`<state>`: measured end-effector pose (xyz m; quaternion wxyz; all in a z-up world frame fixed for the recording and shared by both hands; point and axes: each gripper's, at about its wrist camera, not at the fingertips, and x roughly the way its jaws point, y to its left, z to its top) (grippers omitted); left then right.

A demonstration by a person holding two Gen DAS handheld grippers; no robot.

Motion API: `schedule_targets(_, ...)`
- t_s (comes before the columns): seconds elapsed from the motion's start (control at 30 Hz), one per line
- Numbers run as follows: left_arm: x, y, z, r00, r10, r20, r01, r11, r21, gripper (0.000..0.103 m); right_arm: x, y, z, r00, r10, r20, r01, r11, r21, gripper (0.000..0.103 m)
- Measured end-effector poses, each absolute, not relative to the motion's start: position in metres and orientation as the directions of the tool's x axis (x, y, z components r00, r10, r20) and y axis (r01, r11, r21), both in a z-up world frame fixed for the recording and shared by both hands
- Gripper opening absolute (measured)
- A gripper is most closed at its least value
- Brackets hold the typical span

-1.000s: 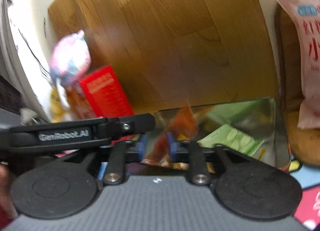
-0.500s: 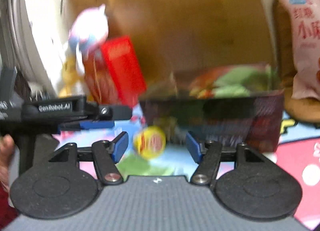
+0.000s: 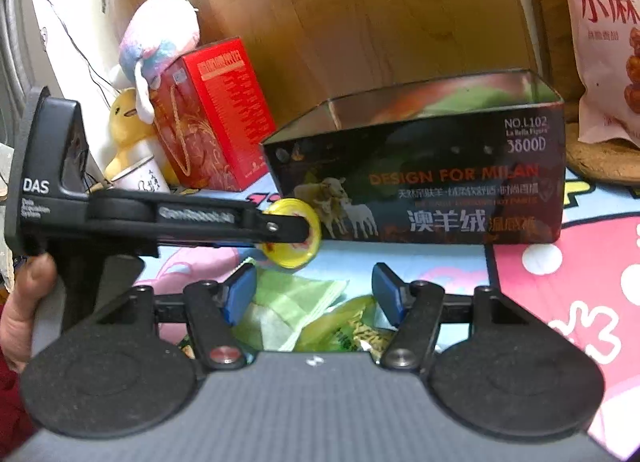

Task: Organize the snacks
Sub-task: 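Grasp the white cup with yellow lid with the left gripper, then carry the white cup over the dark tin and release it inside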

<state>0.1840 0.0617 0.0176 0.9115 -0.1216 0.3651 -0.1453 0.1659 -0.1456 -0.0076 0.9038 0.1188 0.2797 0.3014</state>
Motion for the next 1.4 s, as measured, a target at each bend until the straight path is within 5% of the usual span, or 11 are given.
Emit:
schedule_targets(0.37, 0.069, 0.122, 0.021, 0.622, -0.530, -0.577, 0.239, 0.829, -0.505, 0.045, 0.086, -0.144, 0.006, 0.496, 0.799, -0.341, -0.704, 0.600, 0.381, 0.068)
schedule_targets(0.47, 0.043, 0.121, 0.016, 0.586, -0.559, -0.586, 0.281, 0.819, -0.501, 0.046, 0.061, -0.137, 0.004, 0.419, 0.828, -0.374, -0.763, 0.544, 0.349, 0.075)
schedule_targets(0.67, 0.016, 0.096, 0.002, 0.535, -0.590, -0.605, 0.328, 0.805, -0.495, 0.047, 0.037, -0.118, -0.006, 0.394, 0.767, -0.506, -0.795, 0.561, 0.232, 0.073)
schedule_targets(0.77, 0.011, 0.086, 0.006, 0.538, -0.583, -0.608, 0.336, 0.810, -0.480, 0.067, 0.035, -0.115, -0.004, 0.419, 0.746, -0.518, -0.779, 0.588, 0.218, 0.067)
schedule_targets(0.87, 0.011, 0.084, 0.010, 0.532, -0.602, -0.595, 0.353, 0.797, -0.490, 0.073, 0.032, -0.116, -0.003, 0.441, 0.731, -0.521, -0.770, 0.606, 0.198, 0.062)
schedule_targets(1.03, 0.016, 0.094, 0.005, 0.496, -0.659, -0.566, 0.328, 0.746, -0.580, 0.071, 0.029, -0.130, -0.007, 0.464, 0.722, -0.514, -0.743, 0.633, 0.218, 0.061)
schedule_targets(1.13, 0.019, 0.094, -0.003, 0.483, -0.671, -0.563, 0.302, 0.731, -0.612, 0.054, 0.027, -0.131, -0.008, 0.467, 0.720, -0.514, -0.743, 0.634, 0.213, 0.061)
schedule_targets(1.4, 0.024, 0.085, -0.006, 0.470, -0.691, -0.549, 0.301, 0.710, -0.637, 0.054, 0.031, -0.129, -0.008, 0.484, 0.713, -0.507, -0.733, 0.647, 0.210, 0.049)
